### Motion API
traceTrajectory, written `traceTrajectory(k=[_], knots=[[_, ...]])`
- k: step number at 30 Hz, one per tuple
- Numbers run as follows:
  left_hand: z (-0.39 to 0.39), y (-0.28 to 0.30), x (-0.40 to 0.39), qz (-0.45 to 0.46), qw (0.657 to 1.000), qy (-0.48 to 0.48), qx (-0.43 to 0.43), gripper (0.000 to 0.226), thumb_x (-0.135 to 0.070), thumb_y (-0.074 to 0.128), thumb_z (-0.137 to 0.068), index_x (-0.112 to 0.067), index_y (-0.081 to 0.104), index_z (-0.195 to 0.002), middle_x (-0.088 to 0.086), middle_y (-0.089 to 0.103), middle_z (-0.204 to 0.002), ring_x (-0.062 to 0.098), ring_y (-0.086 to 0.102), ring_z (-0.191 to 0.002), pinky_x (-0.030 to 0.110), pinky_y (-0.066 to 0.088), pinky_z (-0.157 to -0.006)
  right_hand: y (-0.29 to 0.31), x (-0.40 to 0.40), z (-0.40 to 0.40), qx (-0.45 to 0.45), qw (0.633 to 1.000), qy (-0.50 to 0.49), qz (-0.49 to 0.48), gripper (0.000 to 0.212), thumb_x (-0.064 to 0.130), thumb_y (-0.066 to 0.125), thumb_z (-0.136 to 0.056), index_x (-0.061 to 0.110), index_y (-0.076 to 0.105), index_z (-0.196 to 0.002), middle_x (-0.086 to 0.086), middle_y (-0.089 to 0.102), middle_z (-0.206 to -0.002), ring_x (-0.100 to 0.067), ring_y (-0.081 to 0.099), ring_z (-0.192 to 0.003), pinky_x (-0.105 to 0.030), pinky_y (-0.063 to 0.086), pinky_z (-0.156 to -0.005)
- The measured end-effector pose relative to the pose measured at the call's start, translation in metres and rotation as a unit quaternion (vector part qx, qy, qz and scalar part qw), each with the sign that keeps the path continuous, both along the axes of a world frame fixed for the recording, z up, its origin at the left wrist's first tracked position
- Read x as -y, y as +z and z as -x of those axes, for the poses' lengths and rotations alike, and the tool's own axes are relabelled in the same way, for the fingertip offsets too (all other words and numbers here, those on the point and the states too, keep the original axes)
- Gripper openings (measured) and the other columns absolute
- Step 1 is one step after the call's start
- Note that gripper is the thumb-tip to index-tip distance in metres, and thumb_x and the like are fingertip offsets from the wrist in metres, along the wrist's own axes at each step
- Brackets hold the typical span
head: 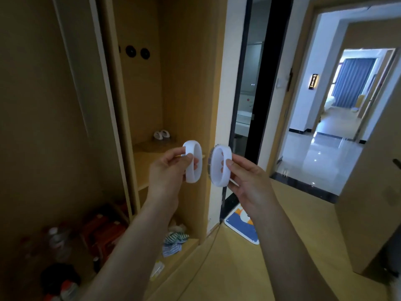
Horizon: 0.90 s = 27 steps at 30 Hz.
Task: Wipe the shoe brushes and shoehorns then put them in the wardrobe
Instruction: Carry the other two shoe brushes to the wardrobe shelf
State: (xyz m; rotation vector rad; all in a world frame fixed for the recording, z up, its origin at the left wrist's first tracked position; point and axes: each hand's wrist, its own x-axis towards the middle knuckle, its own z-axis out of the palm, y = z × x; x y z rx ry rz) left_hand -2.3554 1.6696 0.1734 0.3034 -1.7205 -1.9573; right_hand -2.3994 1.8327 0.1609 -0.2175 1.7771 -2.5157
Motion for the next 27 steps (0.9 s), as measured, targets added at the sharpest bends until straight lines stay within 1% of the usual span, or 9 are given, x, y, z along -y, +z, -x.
traceTrajectory(k=[3, 6, 8, 10, 13, 17, 20, 24, 27], knots=[[0.051, -0.007, 0.011, -0.014, 1.000, 0.000, 0.008, 0.015, -0.022, 0.068, -0.089, -0.032, 0.071, -0.099, -0.014, 0.072, -0.090, 0.016, 0.064, -0.098, 0.034, 0.058, -0.078, -0.004, 0.014, 0.051, 0.013, 1.000, 0.006, -0.003, 0.032, 0.012, 0.071, -0.089, 0.015, 0.070, -0.120, -0.007, 0.070, -0.118, -0.027, 0.065, -0.111, -0.045, 0.055, -0.096], [0.105, -0.010, 0.024, -0.019, 1.000, 0.001, 0.006, 0.019, -0.021, 0.068, -0.088, -0.031, 0.070, -0.104, -0.006, 0.068, -0.109, 0.019, 0.063, -0.104, 0.036, 0.057, -0.082, -0.005, 0.028, 0.107, 0.015, 1.000, 0.009, -0.002, 0.030, 0.012, 0.071, -0.089, 0.015, 0.071, -0.119, -0.007, 0.071, -0.115, -0.027, 0.066, -0.110, -0.041, 0.057, -0.092], [0.144, -0.008, 0.036, -0.026, 1.000, -0.002, -0.003, 0.024, -0.019, 0.070, -0.087, -0.030, 0.070, -0.108, -0.003, 0.067, -0.113, 0.020, 0.062, -0.106, 0.036, 0.057, -0.083, -0.002, 0.040, 0.147, 0.010, 1.000, 0.010, -0.007, 0.030, 0.013, 0.071, -0.089, 0.014, 0.070, -0.120, -0.008, 0.071, -0.117, -0.028, 0.065, -0.111, -0.039, 0.057, -0.090], [0.181, -0.001, 0.050, -0.036, 0.999, -0.004, -0.007, 0.026, -0.017, 0.071, -0.085, -0.029, 0.069, -0.108, -0.002, 0.067, -0.114, 0.021, 0.062, -0.107, 0.040, 0.056, -0.087, 0.004, 0.055, 0.188, 0.012, 1.000, 0.016, -0.008, 0.030, 0.013, 0.072, -0.088, 0.014, 0.071, -0.118, -0.008, 0.071, -0.116, -0.028, 0.066, -0.110, -0.037, 0.058, -0.085], [0.236, 0.007, 0.072, -0.032, 0.999, 0.002, -0.020, 0.031, -0.014, 0.071, -0.085, -0.029, 0.068, -0.112, -0.001, 0.067, -0.114, 0.021, 0.063, -0.108, 0.045, 0.055, -0.092, 0.010, 0.084, 0.248, 0.002, 1.000, 0.020, -0.015, 0.028, 0.015, 0.073, -0.087, 0.018, 0.073, -0.115, -0.005, 0.073, -0.112, -0.026, 0.068, -0.107, -0.038, 0.060, -0.085], [0.291, 0.007, 0.106, -0.029, 0.999, 0.025, -0.025, 0.036, -0.014, 0.070, -0.086, -0.031, 0.065, -0.117, -0.005, 0.067, -0.114, 0.018, 0.063, -0.107, 0.043, 0.055, -0.091, 0.005, 0.116, 0.314, 0.006, 0.999, 0.043, -0.010, 0.025, 0.017, 0.075, -0.087, 0.021, 0.075, -0.111, -0.003, 0.075, -0.106, -0.025, 0.070, -0.104, -0.032, 0.060, -0.074], [0.318, 0.001, 0.131, -0.022, 0.999, 0.038, -0.011, 0.035, -0.014, 0.069, -0.087, -0.034, 0.065, -0.114, -0.008, 0.068, -0.110, 0.016, 0.064, -0.105, 0.038, 0.057, -0.087, 0.003, 0.137, 0.354, 0.028, 0.997, 0.067, -0.005, 0.024, 0.016, 0.076, -0.085, 0.022, 0.076, -0.108, -0.004, 0.075, -0.107, -0.027, 0.069, -0.105, -0.036, 0.060, -0.079], [0.354, -0.005, 0.169, -0.025, 0.997, 0.077, 0.003, 0.036, -0.012, 0.072, -0.085, -0.036, 0.067, -0.111, -0.007, 0.070, -0.112, 0.016, 0.066, -0.105, 0.039, 0.057, -0.088, 0.003, 0.172, 0.405, 0.034, 0.994, 0.108, -0.006, 0.023, 0.012, 0.076, -0.084, 0.019, 0.077, -0.106, -0.006, 0.075, -0.108, -0.028, 0.069, -0.105, -0.044, 0.059, -0.090], [0.378, -0.012, 0.195, -0.036, 0.992, 0.117, 0.024, 0.035, -0.013, 0.073, -0.083, -0.033, 0.069, -0.112, -0.006, 0.072, -0.110, 0.018, 0.067, -0.104, 0.043, 0.057, -0.087, -0.001, 0.202, 0.442, 0.036, 0.988, 0.148, -0.016, 0.026, 0.009, 0.073, -0.086, 0.014, 0.075, -0.111, -0.010, 0.075, -0.107, -0.026, 0.072, -0.098, -0.038, 0.060, -0.081]])
